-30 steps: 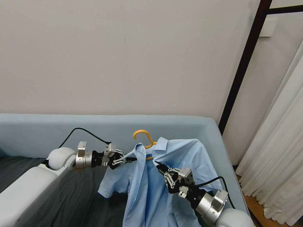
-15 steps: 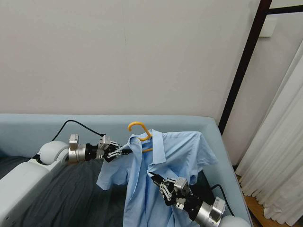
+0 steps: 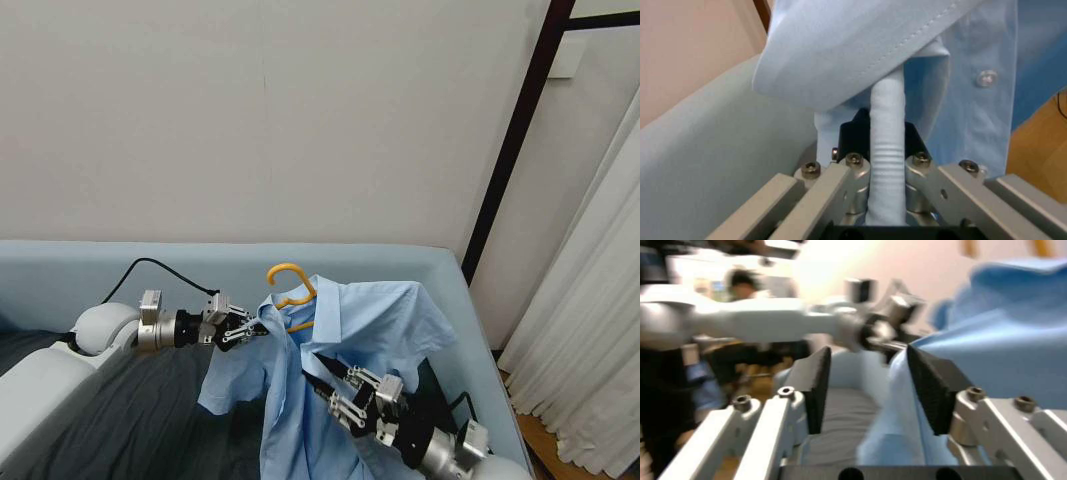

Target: Pick up the clothes from the sofa and hang them on the clothes hanger.

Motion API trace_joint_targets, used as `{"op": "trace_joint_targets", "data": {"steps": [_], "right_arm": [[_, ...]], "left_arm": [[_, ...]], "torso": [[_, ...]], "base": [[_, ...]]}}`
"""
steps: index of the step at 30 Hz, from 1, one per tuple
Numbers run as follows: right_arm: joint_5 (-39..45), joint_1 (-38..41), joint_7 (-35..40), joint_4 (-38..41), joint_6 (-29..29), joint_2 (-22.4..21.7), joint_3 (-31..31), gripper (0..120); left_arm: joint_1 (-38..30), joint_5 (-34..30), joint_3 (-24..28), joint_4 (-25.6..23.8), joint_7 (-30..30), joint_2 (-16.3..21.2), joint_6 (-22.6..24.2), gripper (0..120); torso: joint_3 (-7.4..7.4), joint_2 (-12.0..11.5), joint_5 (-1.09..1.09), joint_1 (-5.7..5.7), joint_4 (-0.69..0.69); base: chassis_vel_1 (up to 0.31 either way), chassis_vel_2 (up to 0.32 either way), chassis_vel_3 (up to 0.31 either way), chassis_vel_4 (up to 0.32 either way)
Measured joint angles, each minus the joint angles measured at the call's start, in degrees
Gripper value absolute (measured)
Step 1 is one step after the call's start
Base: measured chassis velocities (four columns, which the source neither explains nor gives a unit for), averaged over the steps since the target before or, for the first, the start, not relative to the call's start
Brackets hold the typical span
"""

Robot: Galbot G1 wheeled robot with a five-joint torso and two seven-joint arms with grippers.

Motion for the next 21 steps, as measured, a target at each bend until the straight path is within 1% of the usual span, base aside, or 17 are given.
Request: {"op": "trace_joint_targets", "data": {"steps": [2, 4, 5, 10, 12, 13, 16, 17, 19, 20, 21], "right_arm": [[2.3, -0.9, -4.1, 0.9, -0.2, -0.5, 2.7, 62], [4.6, -1.3, -2.9, 2.1, -0.5, -1.1, 4.6, 70], [4.6, -1.3, -2.9, 2.1, -0.5, -1.1, 4.6, 70], [7.2, -1.6, 8.2, 4.6, -1.1, -3.9, 9.2, 93], [7.5, -1.6, 9.0, 4.9, -1.2, -4.1, 9.5, 95], [8.4, -1.6, 10.8, 5.7, -1.6, -4.8, 10.2, 98], [10.0, -1.6, 18.2, 8.3, -4.2, -7.1, 10.9, 100], [10.0, -1.6, 18.2, 8.3, -4.2, -7.1, 10.9, 100], [9.6, -0.5, 21.3, 8.4, -7.1, -9.6, 11.5, 100], [9.5, 0.1, 21.3, 8.0, -8.1, -10.9, 11.8, 100], [9.5, 0.1, 21.3, 8.0, -8.1, -10.9, 11.8, 100]], "left_arm": [[-0.8, 0.7, 0.1, 1.7, 1.1, 0.2, -0.2, 2], [-1.0, 0.9, 0.0, 2.8, 2.0, 0.7, -0.2, 2], [-1.0, 0.9, 0.0, 2.8, 2.0, 0.7, -0.2, 2], [0.0, 1.1, -2.0, 3.4, 4.2, 2.7, -0.2, 2], [0.1, 1.1, -2.1, 3.4, 4.4, 2.8, -0.2, 2], [0.4, 1.1, -2.5, 3.4, 4.8, 3.3, -0.2, 2], [1.3, 1.0, -3.5, 2.6, 6.2, 4.5, -0.3, 2], [1.3, 1.0, -3.5, 2.6, 6.2, 4.5, -0.3, 2], [2.1, 1.0, -3.9, 1.7, 7.2, 5.5, -0.3, 2], [2.4, 1.0, -4.0, 1.2, 7.6, 5.9, -0.3, 2], [2.4, 1.0, -4.0, 1.2, 7.6, 5.9, -0.3, 2]], "torso": [[0.00, 0.0, 0.01, 0.00, -0.02], [0.01, 0.0, 0.00, 0.00, -0.01], [0.01, 0.0, 0.00, 0.00, -0.01], [0.01, 0.0, 0.00, 0.00, 0.01], [0.01, 0.0, 0.00, 0.00, 0.01], [0.01, 0.0, 0.01, 0.00, 0.01], [0.01, 0.0, 0.00, 0.00, 0.00], [0.01, 0.0, 0.00, 0.00, 0.00], [0.01, 0.0, 0.01, 0.00, 0.00], [0.01, 0.0, 0.01, 0.00, 0.00], [0.01, 0.0, 0.01, 0.00, 0.00]], "base": [[0.000, 0.000, 0.000, 0.000], [0.000, 0.000, 0.000, 0.000], [0.000, 0.000, 0.000, 0.000], [0.000, 0.000, 0.000, 0.000], [0.000, 0.000, 0.000, 0.000], [0.000, 0.000, 0.000, 0.000], [0.000, 0.000, 0.000, 0.000], [0.000, 0.000, 0.000, 0.000], [0.000, 0.000, 0.000, 0.000], [0.000, 0.000, 0.000, 0.000], [0.000, 0.000, 0.000, 0.000]]}}
